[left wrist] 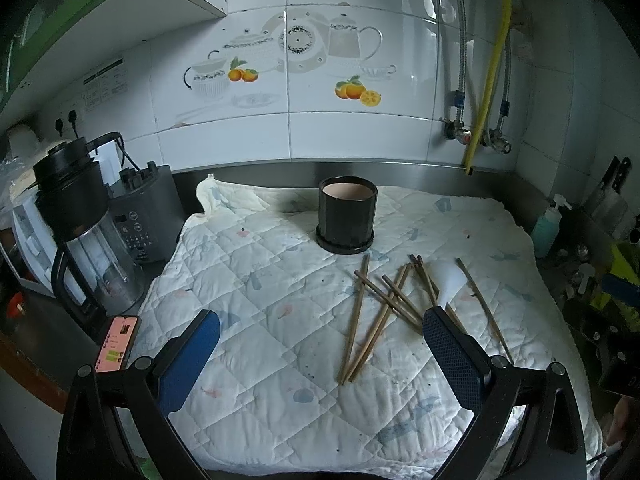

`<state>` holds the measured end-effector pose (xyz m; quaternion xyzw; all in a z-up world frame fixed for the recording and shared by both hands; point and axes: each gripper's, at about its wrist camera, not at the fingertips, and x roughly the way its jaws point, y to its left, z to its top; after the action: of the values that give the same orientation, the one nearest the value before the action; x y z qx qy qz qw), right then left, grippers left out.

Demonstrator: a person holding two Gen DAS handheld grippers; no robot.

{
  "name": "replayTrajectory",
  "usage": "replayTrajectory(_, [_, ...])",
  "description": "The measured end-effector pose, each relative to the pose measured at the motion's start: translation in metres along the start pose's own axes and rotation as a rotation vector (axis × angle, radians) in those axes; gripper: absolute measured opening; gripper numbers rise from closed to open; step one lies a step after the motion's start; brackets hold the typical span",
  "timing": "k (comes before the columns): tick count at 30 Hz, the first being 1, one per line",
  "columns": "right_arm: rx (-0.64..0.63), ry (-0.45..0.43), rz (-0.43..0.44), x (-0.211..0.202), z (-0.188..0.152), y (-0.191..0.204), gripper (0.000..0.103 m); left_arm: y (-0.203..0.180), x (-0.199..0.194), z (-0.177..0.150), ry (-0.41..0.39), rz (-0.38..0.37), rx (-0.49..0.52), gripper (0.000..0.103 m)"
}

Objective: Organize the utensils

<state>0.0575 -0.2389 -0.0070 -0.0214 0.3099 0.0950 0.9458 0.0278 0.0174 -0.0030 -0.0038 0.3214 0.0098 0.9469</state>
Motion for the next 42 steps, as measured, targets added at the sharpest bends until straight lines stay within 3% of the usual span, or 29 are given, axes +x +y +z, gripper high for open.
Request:
replayTrajectory(14, [0.005,0.052,-0.016,0.045,0.017,-0.009,0.100,0.008,0.067,0.029,0.055,-0.030,0.026,0.102])
replayTrajectory(20, [0.025,0.104,-0.023,0.071,0.019,-0.018,0.091,0.010,0.104,0.034,0.104,-0.059,0.041,0.090])
replayTrajectory(30, [0.100,0.216,-0.014,0.124,0.017,-0.038,0.062,0.012,0.157,0.040,0.171,-0.100,0.064,0.078])
replayTrajectory(35, [0.108,0.256,-0.023,0.149,0.019,-0.046,0.054,0.016,0.173,0.040,0.200,-0.113,0.072,0.071])
replayTrajectory(37, [0.111,0.277,-0.018,0.160,0.018,-0.050,0.044,0.017,0.179,0.040,0.210,-0.118,0.072,0.067])
replayTrajectory(42, [0.107,0.327,-0.014,0.185,0.018,-0.056,0.032,0.019,0.192,0.042,0.231,-0.141,0.065,0.062])
